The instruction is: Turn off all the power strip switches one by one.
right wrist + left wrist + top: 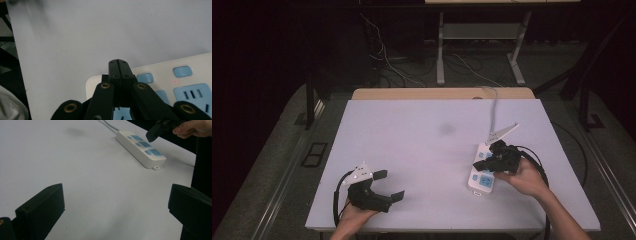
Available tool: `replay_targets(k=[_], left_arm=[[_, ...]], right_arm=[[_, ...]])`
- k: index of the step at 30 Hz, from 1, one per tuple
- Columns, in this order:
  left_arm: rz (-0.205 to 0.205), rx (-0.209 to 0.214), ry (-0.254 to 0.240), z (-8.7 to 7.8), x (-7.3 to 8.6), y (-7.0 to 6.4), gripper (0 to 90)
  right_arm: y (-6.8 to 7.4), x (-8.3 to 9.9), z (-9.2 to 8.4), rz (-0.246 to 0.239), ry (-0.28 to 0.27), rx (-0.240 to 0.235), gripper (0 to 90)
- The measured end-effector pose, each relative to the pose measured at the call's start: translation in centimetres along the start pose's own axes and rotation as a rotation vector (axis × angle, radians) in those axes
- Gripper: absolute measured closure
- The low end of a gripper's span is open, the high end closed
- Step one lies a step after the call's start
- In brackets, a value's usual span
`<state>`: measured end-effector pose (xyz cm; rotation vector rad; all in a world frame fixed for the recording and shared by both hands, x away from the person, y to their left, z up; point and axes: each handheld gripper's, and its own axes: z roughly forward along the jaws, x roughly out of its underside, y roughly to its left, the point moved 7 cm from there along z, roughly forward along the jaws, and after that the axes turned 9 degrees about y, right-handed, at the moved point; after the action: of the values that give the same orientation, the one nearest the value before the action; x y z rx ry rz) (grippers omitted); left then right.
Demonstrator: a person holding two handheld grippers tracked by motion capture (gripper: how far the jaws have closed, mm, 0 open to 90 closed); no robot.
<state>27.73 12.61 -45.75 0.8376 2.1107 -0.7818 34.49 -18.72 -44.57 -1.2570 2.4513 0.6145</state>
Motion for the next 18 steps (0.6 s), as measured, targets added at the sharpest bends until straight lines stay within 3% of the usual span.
replay_targets(k=[18], left_arm=[[0.001, -0.002, 0.002, 0.0, 0.0, 0.1, 0.0]], right_arm=[[-1.7, -0.4, -0.2, 0.033, 0.000, 0.016, 90.0]])
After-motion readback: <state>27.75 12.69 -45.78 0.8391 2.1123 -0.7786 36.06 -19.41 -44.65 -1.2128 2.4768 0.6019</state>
